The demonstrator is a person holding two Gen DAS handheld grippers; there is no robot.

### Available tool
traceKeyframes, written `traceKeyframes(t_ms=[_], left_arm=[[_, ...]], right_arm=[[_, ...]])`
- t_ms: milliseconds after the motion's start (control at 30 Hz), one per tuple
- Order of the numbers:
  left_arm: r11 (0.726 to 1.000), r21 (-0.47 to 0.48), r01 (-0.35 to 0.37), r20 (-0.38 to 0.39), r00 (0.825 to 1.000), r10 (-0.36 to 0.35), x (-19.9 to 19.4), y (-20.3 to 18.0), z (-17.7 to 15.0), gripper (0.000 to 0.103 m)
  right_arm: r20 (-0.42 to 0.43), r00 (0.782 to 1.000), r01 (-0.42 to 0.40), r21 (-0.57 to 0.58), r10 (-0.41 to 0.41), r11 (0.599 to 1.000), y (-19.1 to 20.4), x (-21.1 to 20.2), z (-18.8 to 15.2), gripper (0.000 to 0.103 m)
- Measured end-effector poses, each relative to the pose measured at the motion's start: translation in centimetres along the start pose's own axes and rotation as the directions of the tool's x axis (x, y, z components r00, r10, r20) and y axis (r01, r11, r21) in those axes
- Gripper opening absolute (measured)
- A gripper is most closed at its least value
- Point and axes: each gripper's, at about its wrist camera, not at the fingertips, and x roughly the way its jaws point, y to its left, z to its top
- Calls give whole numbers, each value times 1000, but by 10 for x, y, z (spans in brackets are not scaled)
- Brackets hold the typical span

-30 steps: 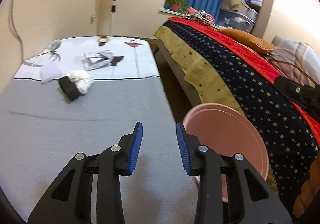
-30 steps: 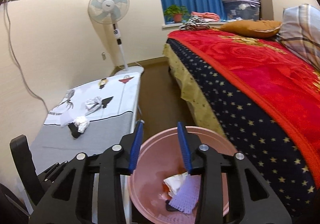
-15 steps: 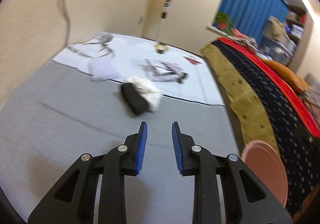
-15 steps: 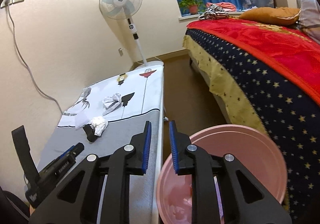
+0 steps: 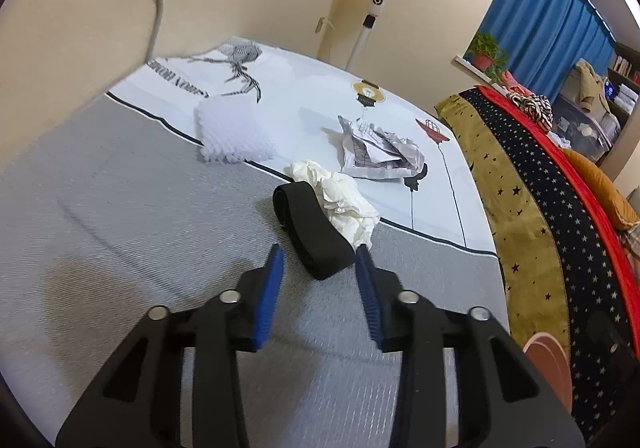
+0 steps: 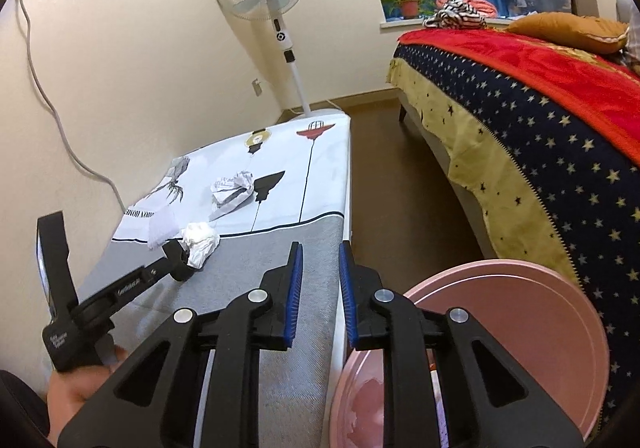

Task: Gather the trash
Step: 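Move the left gripper to the black strap while the right reaches the white tissue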

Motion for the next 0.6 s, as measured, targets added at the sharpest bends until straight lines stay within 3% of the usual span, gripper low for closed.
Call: traceKeyframes(t_ms=[100,400,433,467,600], left_arm=[[1000,4,-7,-20,1000,7,8,-2,1,43],[1000,1,-1,-72,997,1,20,3,2,42],[1000,3,3,-76,997,-3,20,4,1,38],[1000,8,7,-78,997,-7,19,5,1,25],[1000,12,-3,-70,998,4,15,9,1,11]], right_arm=[[-9,1000,-19,-3,19,1000,3,7,1,20],[-45,997,-68,-40,66,997,24,29,-5,20],[-49,996,-74,-42,72,996,26,30,-5,20],[-52,996,-80,-44,78,996,28,31,-6,20],[-74,992,-106,-48,102,993,36,37,-8,20]])
